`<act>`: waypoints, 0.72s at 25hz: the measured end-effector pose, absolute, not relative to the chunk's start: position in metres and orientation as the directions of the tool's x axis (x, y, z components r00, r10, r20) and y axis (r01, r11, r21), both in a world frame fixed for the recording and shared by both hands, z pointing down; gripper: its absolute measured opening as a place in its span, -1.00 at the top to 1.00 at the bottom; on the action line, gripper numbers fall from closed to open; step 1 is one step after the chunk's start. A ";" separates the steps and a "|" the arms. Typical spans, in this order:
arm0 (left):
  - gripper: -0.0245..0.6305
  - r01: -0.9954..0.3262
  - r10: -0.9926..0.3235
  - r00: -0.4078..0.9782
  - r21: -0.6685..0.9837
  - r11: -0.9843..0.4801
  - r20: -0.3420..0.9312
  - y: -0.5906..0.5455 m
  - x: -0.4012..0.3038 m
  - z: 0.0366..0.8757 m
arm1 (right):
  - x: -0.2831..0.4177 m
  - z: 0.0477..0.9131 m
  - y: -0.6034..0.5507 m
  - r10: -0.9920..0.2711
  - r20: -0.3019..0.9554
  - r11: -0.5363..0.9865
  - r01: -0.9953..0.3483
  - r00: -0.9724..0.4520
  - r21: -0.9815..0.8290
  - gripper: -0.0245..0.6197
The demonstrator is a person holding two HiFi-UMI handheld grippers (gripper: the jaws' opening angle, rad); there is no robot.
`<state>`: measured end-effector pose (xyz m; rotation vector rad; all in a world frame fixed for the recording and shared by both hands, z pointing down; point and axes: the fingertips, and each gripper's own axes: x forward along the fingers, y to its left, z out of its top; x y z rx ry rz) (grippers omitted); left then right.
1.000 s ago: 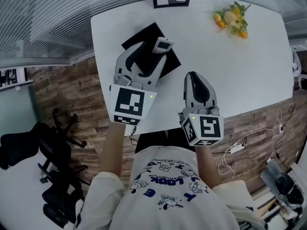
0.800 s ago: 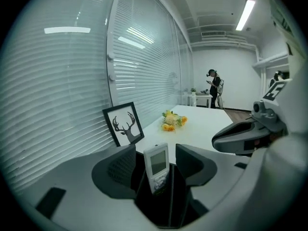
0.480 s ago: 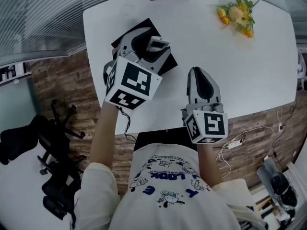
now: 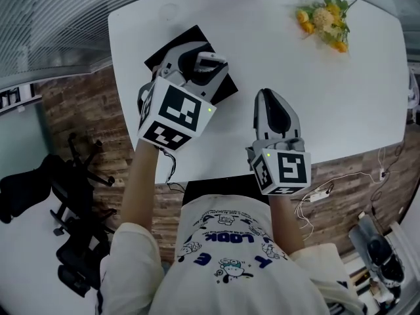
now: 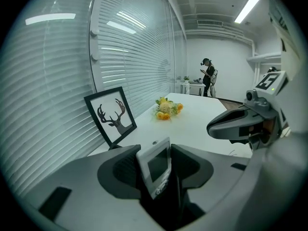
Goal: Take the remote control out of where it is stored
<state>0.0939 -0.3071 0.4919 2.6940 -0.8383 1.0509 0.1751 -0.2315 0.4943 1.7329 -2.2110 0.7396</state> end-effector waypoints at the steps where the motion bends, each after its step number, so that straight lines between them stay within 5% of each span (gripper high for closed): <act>1: 0.30 -0.545 -0.452 0.605 -0.073 -0.836 0.655 -0.306 0.093 0.491 | 0.175 0.494 -0.232 -0.835 0.478 0.173 -0.955 -0.273 -0.242 0.78; 18: 0.37 -0.760 -0.638 0.530 -0.021 -0.649 0.558 -0.301 0.057 0.466 | 0.167 0.486 -0.244 -0.814 0.463 0.254 -0.932 -0.350 -0.257 0.78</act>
